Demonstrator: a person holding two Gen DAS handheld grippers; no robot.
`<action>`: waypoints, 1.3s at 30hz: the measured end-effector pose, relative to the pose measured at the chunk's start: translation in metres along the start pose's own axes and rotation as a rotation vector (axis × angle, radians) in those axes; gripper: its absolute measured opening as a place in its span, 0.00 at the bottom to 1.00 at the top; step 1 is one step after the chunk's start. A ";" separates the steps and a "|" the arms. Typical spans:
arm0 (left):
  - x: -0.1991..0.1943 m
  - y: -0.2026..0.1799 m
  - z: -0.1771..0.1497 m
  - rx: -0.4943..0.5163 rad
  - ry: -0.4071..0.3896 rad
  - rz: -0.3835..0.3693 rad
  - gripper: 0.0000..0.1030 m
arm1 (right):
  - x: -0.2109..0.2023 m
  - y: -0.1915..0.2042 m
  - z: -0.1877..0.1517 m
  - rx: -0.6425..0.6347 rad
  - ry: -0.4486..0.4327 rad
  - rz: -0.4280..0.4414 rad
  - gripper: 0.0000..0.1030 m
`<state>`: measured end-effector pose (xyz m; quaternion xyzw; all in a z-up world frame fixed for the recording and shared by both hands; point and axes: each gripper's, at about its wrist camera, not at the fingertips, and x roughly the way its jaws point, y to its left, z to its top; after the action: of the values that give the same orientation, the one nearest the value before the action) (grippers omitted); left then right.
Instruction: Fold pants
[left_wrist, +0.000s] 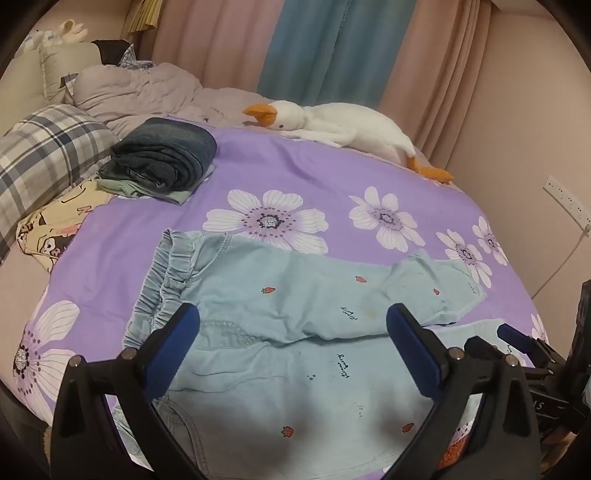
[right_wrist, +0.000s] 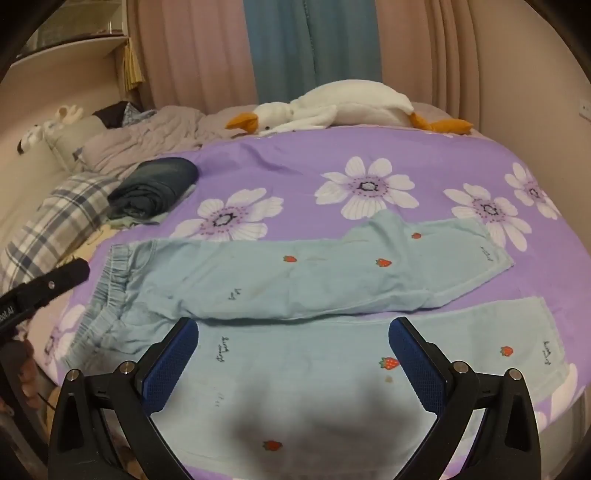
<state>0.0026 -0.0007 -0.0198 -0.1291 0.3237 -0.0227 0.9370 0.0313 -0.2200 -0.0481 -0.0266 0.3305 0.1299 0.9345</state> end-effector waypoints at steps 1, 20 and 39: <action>0.001 0.000 -0.001 0.001 0.005 0.009 0.98 | 0.002 0.001 -0.001 0.006 -0.002 0.000 1.00; 0.007 0.000 -0.013 0.026 0.051 0.035 0.98 | 0.010 -0.010 0.004 -0.046 0.048 0.145 1.00; 0.012 0.000 -0.019 0.053 0.119 0.071 0.98 | 0.006 -0.027 0.002 0.017 0.081 0.072 1.00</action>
<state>-0.0002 -0.0062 -0.0416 -0.0911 0.3825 -0.0055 0.9194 0.0436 -0.2445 -0.0513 -0.0119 0.3697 0.1596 0.9153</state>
